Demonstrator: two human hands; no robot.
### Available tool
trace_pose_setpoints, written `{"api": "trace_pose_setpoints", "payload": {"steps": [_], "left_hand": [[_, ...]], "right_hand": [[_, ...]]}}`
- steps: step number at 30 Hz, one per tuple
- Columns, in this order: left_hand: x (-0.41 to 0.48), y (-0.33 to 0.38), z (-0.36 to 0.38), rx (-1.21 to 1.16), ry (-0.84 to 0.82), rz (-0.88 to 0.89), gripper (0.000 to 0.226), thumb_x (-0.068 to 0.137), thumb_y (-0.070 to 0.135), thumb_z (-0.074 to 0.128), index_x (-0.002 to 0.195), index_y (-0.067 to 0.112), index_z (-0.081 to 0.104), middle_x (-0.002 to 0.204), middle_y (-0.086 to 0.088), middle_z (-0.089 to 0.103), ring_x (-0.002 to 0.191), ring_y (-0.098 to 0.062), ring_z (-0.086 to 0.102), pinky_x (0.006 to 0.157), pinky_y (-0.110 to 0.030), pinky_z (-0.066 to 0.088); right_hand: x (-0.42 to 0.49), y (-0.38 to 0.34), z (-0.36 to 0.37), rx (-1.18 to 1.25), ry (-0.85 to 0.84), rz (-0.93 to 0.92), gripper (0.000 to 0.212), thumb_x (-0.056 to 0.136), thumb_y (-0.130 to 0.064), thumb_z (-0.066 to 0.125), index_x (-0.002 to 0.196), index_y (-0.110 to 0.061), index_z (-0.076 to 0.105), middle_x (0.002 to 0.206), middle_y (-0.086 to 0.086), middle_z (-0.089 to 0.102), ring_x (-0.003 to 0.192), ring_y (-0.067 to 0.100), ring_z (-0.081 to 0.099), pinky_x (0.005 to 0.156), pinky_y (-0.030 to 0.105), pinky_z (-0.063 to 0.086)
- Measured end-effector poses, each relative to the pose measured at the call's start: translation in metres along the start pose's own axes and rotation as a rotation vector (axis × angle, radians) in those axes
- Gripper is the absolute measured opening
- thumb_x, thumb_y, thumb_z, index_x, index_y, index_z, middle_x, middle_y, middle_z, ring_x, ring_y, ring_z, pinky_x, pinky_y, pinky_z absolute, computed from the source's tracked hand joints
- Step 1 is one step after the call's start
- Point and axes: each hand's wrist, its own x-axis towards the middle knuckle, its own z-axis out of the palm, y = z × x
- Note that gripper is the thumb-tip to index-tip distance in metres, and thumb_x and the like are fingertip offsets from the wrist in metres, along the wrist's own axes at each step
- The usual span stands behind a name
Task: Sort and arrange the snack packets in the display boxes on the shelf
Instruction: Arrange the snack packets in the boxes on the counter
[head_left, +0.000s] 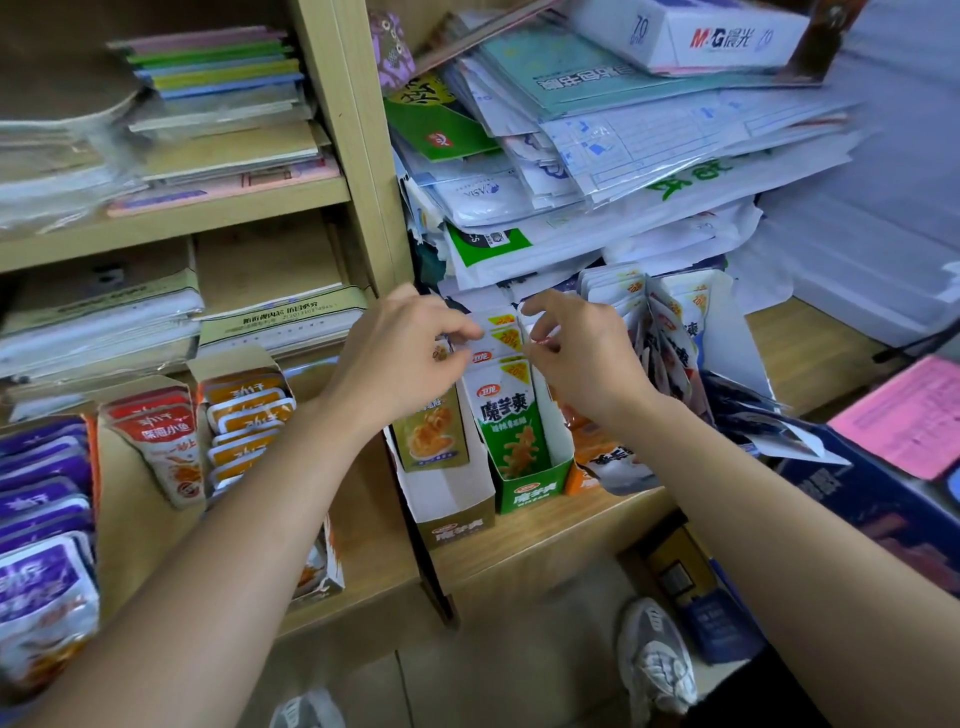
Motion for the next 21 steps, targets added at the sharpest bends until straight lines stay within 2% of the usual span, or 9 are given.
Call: {"api": "trace_pose_setpoints", "payload": {"steps": [1, 3, 6, 10, 13, 16, 18, 21], "left_hand": [[-0.001, -0.001, 0.001, 0.026, -0.007, 0.025, 0.019, 0.089, 0.024, 0.071, 0.106, 0.030, 0.078, 0.088, 0.016, 0.068, 0.083, -0.011, 0.041, 0.061, -0.021, 0.031], [-0.004, -0.001, 0.002, 0.091, -0.017, 0.063, 0.020, 0.089, 0.028, 0.071, 0.107, 0.032, 0.077, 0.090, 0.014, 0.070, 0.084, -0.012, 0.040, 0.066, -0.027, 0.031], [-0.007, 0.001, 0.002, 0.161, -0.029, 0.077, 0.022, 0.093, 0.030, 0.068, 0.113, 0.033, 0.075, 0.096, 0.015, 0.072, 0.087, -0.015, 0.040, 0.074, -0.033, 0.032], [-0.008, 0.005, -0.001, 0.118, 0.014, 0.063, 0.023, 0.092, 0.026, 0.069, 0.113, 0.031, 0.076, 0.094, 0.014, 0.072, 0.086, -0.015, 0.041, 0.073, -0.032, 0.034], [-0.009, 0.006, -0.004, 0.116, -0.024, 0.042, 0.026, 0.092, 0.027, 0.068, 0.116, 0.036, 0.073, 0.094, 0.010, 0.065, 0.089, -0.014, 0.040, 0.078, -0.035, 0.038], [-0.012, 0.007, -0.004, 0.144, -0.112, 0.010, 0.028, 0.096, 0.032, 0.062, 0.121, 0.042, 0.069, 0.096, 0.005, 0.047, 0.092, -0.010, 0.029, 0.081, -0.032, 0.025], [-0.012, 0.008, -0.003, 0.167, -0.165, 0.020, 0.027, 0.098, 0.035, 0.058, 0.121, 0.045, 0.068, 0.096, 0.006, 0.046, 0.099, -0.012, 0.032, 0.081, -0.031, 0.018], [-0.011, 0.013, -0.002, 0.208, -0.237, 0.017, 0.027, 0.099, 0.038, 0.054, 0.120, 0.048, 0.068, 0.097, 0.005, 0.045, 0.104, -0.014, 0.028, 0.081, -0.033, 0.017]], "right_hand": [[-0.002, 0.001, -0.001, 0.008, 0.005, -0.002, 0.035, 0.091, -0.013, 0.069, 0.125, -0.018, 0.063, 0.101, 0.003, 0.069, 0.088, 0.021, 0.068, 0.079, 0.036, 0.055], [-0.006, 0.003, -0.002, 0.011, -0.006, -0.058, 0.038, 0.089, -0.011, 0.071, 0.126, -0.017, 0.064, 0.105, 0.003, 0.067, 0.087, 0.020, 0.068, 0.081, 0.040, 0.056], [-0.011, 0.006, 0.000, -0.045, -0.057, -0.202, 0.039, 0.084, -0.010, 0.076, 0.122, -0.014, 0.069, 0.110, 0.006, 0.063, 0.097, 0.029, 0.059, 0.086, 0.046, 0.051], [-0.017, 0.011, 0.013, -0.366, -0.099, -0.331, 0.048, 0.081, -0.027, 0.080, 0.126, -0.016, 0.067, 0.117, 0.009, 0.052, 0.107, 0.036, 0.044, 0.095, 0.052, 0.042], [-0.021, 0.007, 0.015, -0.400, -0.097, -0.306, 0.044, 0.080, -0.032, 0.080, 0.119, -0.018, 0.066, 0.119, 0.007, 0.047, 0.109, 0.034, 0.040, 0.091, 0.050, 0.039], [-0.023, 0.010, 0.008, -0.338, -0.069, -0.370, 0.024, 0.073, -0.017, 0.083, 0.090, -0.018, 0.067, 0.107, -0.001, 0.058, 0.101, 0.031, 0.042, 0.079, 0.042, 0.032], [-0.026, 0.014, 0.001, -0.290, -0.090, -0.417, 0.024, 0.069, -0.004, 0.083, 0.077, -0.019, 0.066, 0.085, -0.009, 0.063, 0.094, 0.028, 0.047, 0.077, 0.037, 0.025], [-0.033, 0.014, -0.012, -0.228, -0.117, -0.467, 0.028, 0.066, 0.004, 0.080, 0.074, -0.020, 0.068, 0.069, -0.024, 0.042, 0.083, 0.022, 0.052, 0.076, 0.037, 0.028]]}}
